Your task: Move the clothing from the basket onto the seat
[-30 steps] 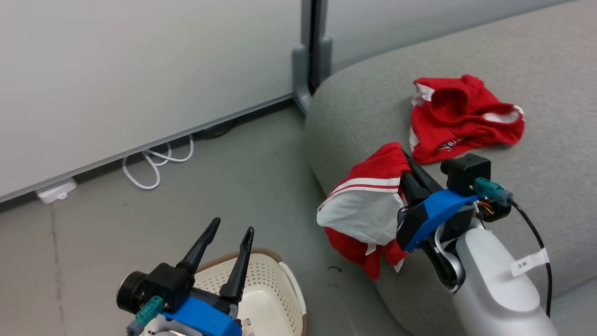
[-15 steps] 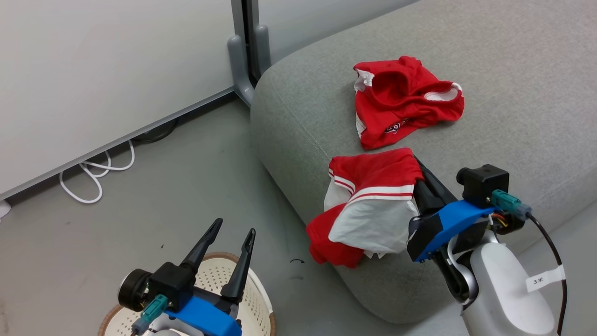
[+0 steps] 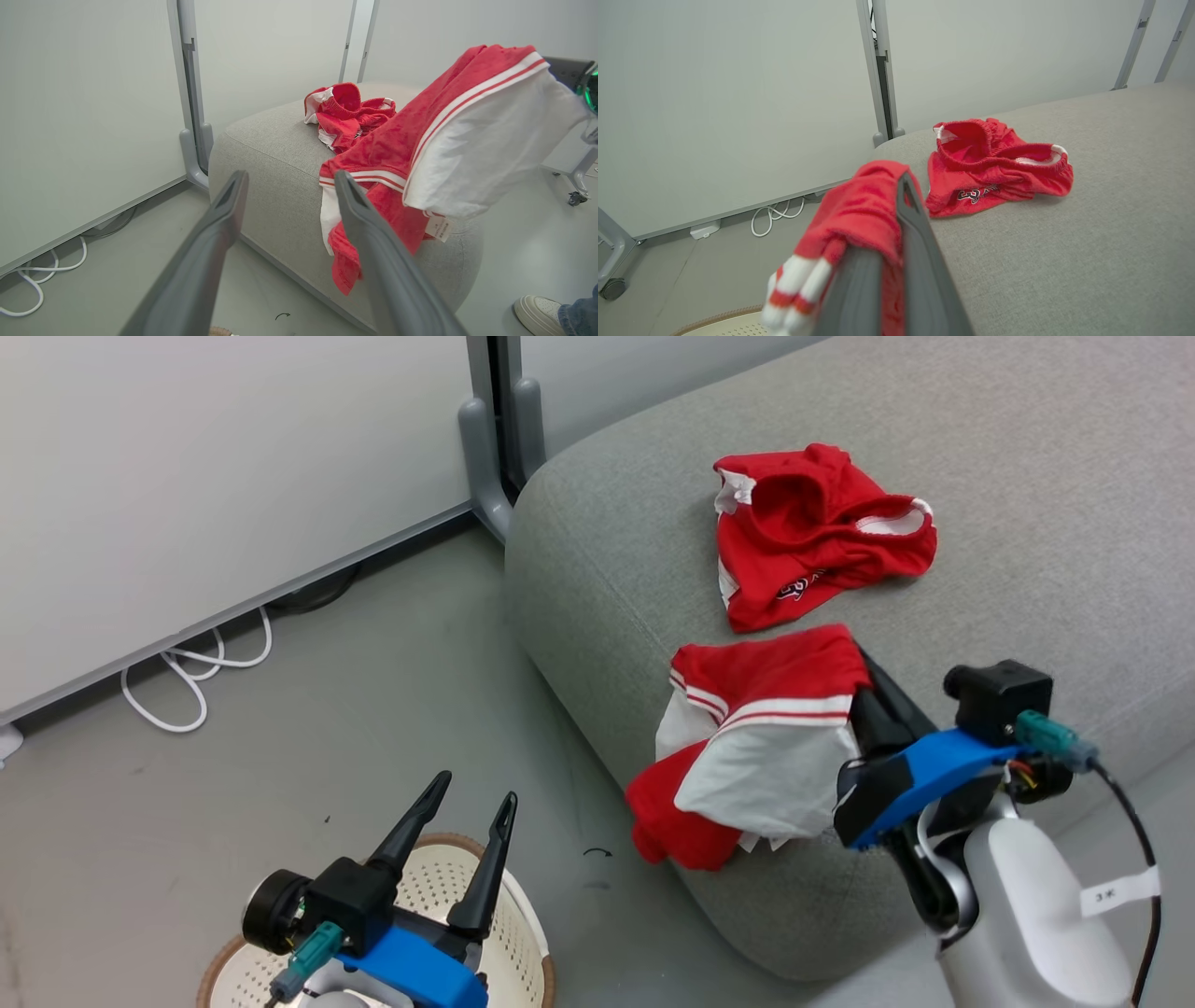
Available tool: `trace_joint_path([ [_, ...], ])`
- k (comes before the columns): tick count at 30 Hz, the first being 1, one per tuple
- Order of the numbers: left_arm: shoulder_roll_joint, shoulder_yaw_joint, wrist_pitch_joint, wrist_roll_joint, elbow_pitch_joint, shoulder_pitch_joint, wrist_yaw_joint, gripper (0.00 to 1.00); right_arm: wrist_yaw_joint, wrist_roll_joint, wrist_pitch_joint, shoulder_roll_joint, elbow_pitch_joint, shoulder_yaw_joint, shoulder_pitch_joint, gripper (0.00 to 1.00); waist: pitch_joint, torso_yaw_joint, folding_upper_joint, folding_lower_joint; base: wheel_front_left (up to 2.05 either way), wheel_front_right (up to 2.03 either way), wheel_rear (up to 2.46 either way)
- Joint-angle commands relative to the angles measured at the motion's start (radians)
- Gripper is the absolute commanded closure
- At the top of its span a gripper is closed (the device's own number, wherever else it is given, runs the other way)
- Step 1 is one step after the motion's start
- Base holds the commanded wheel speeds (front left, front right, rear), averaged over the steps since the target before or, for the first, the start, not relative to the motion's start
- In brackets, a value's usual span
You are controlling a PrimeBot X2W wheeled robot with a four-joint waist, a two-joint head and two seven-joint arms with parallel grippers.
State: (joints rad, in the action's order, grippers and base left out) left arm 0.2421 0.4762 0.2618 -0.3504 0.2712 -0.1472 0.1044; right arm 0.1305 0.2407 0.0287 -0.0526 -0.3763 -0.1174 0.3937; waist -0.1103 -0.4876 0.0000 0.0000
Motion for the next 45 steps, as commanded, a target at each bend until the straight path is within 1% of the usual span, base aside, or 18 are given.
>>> trace_joint_path([
  [1,0.001,-0.006,0.005,0.007,0.000,-0.018,0.004,0.00,0.001,0.013,0.004,0.002,0.002,0.015,0.032,1.00,-0.012,0.009,0.0000,0.0000,0.00,0.00,0.00],
  [7,0.007,-0.007,0.005,0.019,-0.018,-0.042,0.009,0.00,0.001,0.014,0.000,-0.031,0.011,0.089,0.139,1.00,-0.071,0.042,0.0000,0.0000,0.00,0.00,0.00],
  [12,0.013,-0.003,0.005,0.028,-0.037,-0.078,0.012,0.00,0.001,0.049,-0.029,-0.082,0.050,0.161,0.261,1.00,-0.142,0.079,0.0000,0.0000,0.00,0.00,0.00],
  [17,0.032,0.008,0.003,0.045,-0.059,-0.124,0.017,0.00,0.001,0.072,-0.070,-0.146,0.095,0.265,0.388,1.00,-0.222,0.112,0.0000,0.0000,0.00,0.00,0.00],
  [18,0.037,0.009,0.002,0.048,-0.065,-0.134,0.017,0.00,0.001,0.061,-0.078,-0.168,0.100,0.286,0.415,1.00,-0.239,0.119,0.0000,0.0000,0.00,0.00,0.00],
  [24,0.073,0.006,-0.016,0.070,-0.115,-0.172,0.016,0.00,0.001,0.029,-0.105,-0.233,0.087,0.419,0.577,1.00,-0.343,0.148,0.0000,0.0000,0.00,0.00,0.00],
  [29,0.100,-0.003,-0.036,0.081,-0.164,-0.201,0.007,0.00,0.001,0.017,-0.098,-0.284,0.049,0.536,0.688,1.00,-0.428,0.176,0.0000,0.0000,0.00,0.00,0.00],
  [33,0.113,-0.002,-0.043,0.089,-0.199,-0.220,0.005,0.00,0.001,-0.008,-0.084,-0.309,-0.007,0.611,0.709,1.00,-0.476,0.198,0.0000,0.0000,0.00,0.00,0.00],
  [37,0.121,-0.001,-0.044,0.091,-0.220,-0.231,0.003,0.00,0.001,-0.052,-0.071,-0.296,-0.104,0.668,0.675,1.00,-0.502,0.217,0.0000,0.0000,0.00,0.00,0.00],
  [38,0.121,-0.001,-0.044,0.091,-0.220,-0.231,0.003,0.00,0.001,-0.052,-0.071,-0.296,-0.104,0.668,0.675,1.00,-0.502,0.217,0.0000,0.0000,0.00,0.00,0.00],
  [39,0.122,0.000,-0.043,0.092,-0.226,-0.233,0.001,0.00,0.001,-0.062,-0.061,-0.292,-0.157,0.685,0.658,1.00,-0.509,0.225,0.0000,0.0000,0.00,0.00,0.00],
  [40,0.123,0.001,-0.044,0.093,-0.227,-0.234,0.000,0.00,0.001,-0.067,-0.057,-0.293,-0.184,0.693,0.650,1.00,-0.512,0.229,0.0000,0.0000,0.00,0.00,0.00],
  [41,0.123,0.001,-0.044,0.093,-0.227,-0.234,0.000,0.00,0.001,-0.067,-0.057,-0.293,-0.184,0.693,0.650,1.00,-0.512,0.229,0.0000,0.0000,0.00,0.00,0.00],
  [42,0.124,0.002,-0.047,0.093,-0.230,-0.237,-0.002,0.00,0.001,-0.083,-0.049,-0.294,-0.241,0.709,0.632,1.00,-0.518,0.236,0.0000,0.0000,0.00,0.00,0.00],
  [45,0.129,0.003,-0.046,0.092,-0.231,-0.239,-0.004,0.00,0.001,-0.115,-0.033,-0.295,-0.320,0.724,0.616,1.00,-0.522,0.245,0.0000,0.0000,0.00,0.00,0.00],
])
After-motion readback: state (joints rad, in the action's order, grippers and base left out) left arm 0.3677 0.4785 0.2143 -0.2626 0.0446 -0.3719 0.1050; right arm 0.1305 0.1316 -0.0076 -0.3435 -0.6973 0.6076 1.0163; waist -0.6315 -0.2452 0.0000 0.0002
